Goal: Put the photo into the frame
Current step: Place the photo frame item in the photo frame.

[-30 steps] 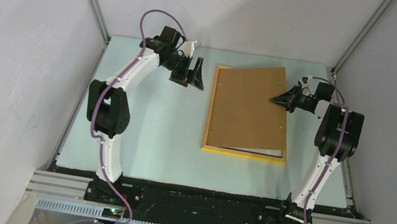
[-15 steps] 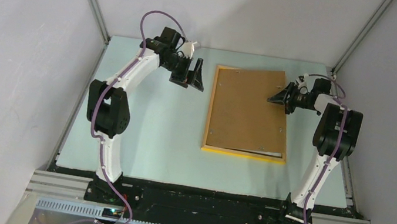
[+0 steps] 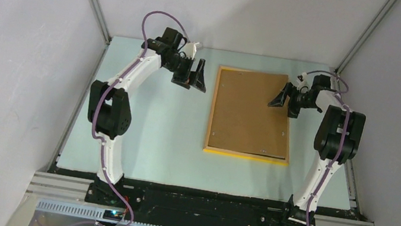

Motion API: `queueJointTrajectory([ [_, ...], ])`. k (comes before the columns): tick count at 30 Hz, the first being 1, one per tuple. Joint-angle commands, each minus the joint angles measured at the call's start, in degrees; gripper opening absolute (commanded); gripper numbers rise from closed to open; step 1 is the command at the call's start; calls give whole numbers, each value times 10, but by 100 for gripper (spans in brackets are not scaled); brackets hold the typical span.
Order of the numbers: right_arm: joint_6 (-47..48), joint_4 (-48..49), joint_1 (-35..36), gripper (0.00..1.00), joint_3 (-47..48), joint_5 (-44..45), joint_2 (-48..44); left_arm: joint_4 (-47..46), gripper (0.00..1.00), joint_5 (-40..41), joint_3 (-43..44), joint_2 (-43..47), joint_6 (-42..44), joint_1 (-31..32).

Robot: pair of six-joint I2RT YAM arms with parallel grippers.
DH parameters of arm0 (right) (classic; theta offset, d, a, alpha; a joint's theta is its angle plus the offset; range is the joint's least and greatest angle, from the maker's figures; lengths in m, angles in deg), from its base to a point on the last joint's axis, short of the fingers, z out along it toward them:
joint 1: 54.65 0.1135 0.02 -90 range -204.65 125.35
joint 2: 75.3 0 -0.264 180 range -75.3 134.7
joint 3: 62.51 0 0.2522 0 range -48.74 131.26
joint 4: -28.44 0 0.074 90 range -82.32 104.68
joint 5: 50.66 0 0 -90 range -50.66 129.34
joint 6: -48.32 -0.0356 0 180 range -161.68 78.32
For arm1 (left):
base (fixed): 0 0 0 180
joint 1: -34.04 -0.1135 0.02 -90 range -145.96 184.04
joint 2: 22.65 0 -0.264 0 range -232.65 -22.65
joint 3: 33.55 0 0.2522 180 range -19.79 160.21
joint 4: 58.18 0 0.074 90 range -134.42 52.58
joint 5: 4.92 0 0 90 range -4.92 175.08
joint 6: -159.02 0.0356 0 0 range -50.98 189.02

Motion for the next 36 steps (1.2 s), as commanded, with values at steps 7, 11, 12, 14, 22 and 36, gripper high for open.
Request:
queueJointTrajectory([
  [7,67,-46,26,81,26,108,-87,-11,98,-9,10,-10,1,-3],
  [11,89,-64,36,81,32,140,-82,-11,99,-9,9,-11,0,-3],
  [12,90,-66,37,81,32,144,-82,-11,98,-9,9,-11,0,-3],
  [14,92,-70,39,81,32,154,-78,-11,98,-10,9,-11,0,-3],
  [22,94,-88,44,81,53,162,-54,-11,98,-12,9,-12,0,-3],
  [36,125,-111,59,81,60,259,-52,-11,98,2,13,-17,-9,-2],
])
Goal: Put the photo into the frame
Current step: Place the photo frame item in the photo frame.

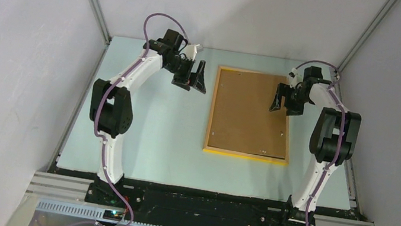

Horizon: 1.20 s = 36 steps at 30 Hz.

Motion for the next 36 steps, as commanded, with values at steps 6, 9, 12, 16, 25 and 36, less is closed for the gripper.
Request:
queueJointTrajectory([
  [6,27,-10,-4,82,17,61,-30,-11,98,32,23,-11,-14,1],
  [9,29,-11,-9,82,14,71,-37,-11,98,50,30,-22,-17,5],
  [12,29,-1,-16,82,1,77,-43,-11,98,66,49,-38,-23,11],
  [16,28,14,-30,78,-16,76,-39,-11,98,91,83,-69,-37,22],
  [25,27,25,-37,61,-12,61,5,-11,98,89,117,-104,-60,39],
  [36,22,27,-36,28,-11,39,37,-11,98,95,102,-102,-59,41],
])
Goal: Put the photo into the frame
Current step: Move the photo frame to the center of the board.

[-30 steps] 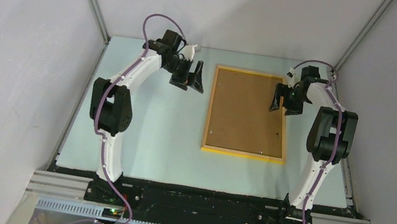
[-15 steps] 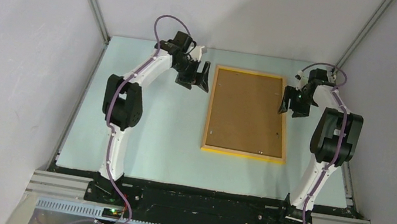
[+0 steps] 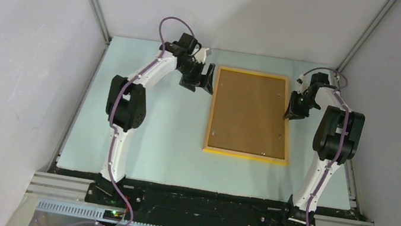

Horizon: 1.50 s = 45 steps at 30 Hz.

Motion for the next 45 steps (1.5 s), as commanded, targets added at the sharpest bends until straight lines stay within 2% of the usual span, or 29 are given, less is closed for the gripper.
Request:
queueJointTrajectory([
  [1,2,9,2,23,3,-13,10,-8,98,8,7,4,-5,3],
  [5,5,8,9,8,-15,-22,3,-15,98,22,-14,10,-10,3],
  [8,4,11,21,0,-30,-23,-4,-21,98,39,-34,17,-15,3],
  [19,-32,15,86,0,-68,-54,-22,-51,99,81,-140,54,-47,-6],
  [28,-98,43,125,0,-112,-102,-63,-56,90,91,-232,93,-56,-19],
  [33,-113,43,162,0,-127,-113,-83,-55,81,82,-262,109,-48,-26],
  [35,-118,49,173,0,-140,-112,-97,-53,73,79,-269,116,-41,-31],
  [38,-122,62,186,4,-158,-108,-118,-49,63,74,-285,124,-32,-44],
  [45,-122,70,189,11,-172,-102,-138,-48,51,65,-314,144,-17,-57],
])
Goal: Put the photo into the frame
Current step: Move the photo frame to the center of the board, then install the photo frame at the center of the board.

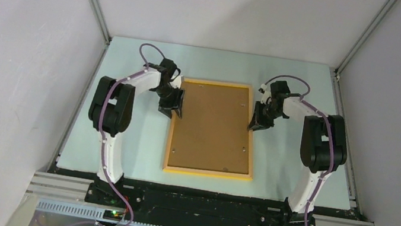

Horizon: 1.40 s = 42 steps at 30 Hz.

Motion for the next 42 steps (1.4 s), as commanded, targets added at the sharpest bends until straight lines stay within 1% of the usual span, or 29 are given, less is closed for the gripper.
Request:
queueJointTrajectory([
  [1,-3,3,1,13,-3,-49,-37,-10,49,-19,-12,48,24,-2],
  [2,-1,3,0,18,-4,-52,-37,-10,48,-18,-16,52,25,-2],
  [3,0,3,-3,21,-4,-53,-37,-11,46,-19,-18,53,26,-3],
  [4,2,5,-6,27,-4,-59,-36,-10,46,-20,-22,55,28,-3],
  [5,3,6,-9,30,-4,-63,-36,-10,43,-20,-22,56,28,-3],
  [6,6,7,-11,36,-4,-68,-37,-10,41,-20,-24,58,29,-4],
  [7,8,7,-14,39,-4,-70,-38,-11,38,-19,-25,58,29,-4],
  [8,13,9,-15,45,-4,-73,-39,-10,36,-19,-26,58,29,-6],
  [9,17,9,-18,47,-4,-74,-39,-10,33,-20,-26,58,29,-6],
  [12,24,16,-22,55,-4,-70,-46,-10,29,-18,-24,54,30,-9],
  [15,34,23,-22,58,3,-53,-52,-11,25,-21,-20,44,32,-10],
  [18,37,22,-22,62,18,-27,-47,-10,16,-21,-15,37,34,-11],
  [22,31,16,-24,63,57,-4,-24,-10,5,-19,-11,31,35,-11],
  [25,19,12,-28,64,96,13,7,-10,2,-17,-8,26,35,-11],
  [27,9,2,-34,64,128,9,33,-10,5,-16,-7,25,33,-11],
  [29,1,-5,-40,64,156,0,57,-10,13,-15,-6,25,32,-11],
  [31,-5,-10,-42,64,177,-3,76,-11,28,-15,-5,25,31,-11],
  [32,-7,-10,-41,64,189,-2,86,-11,31,-13,-5,25,30,-11],
  [33,-8,-11,-39,64,194,-2,91,-11,37,-12,-4,24,29,-11],
  [35,-11,-12,-38,64,206,-2,104,-11,42,-10,-2,21,27,-11],
  [37,-13,-13,-36,64,215,-1,113,-10,45,-8,1,15,25,-10],
  [42,-14,-16,-36,64,229,1,128,-10,46,-9,6,-1,21,-8],
])
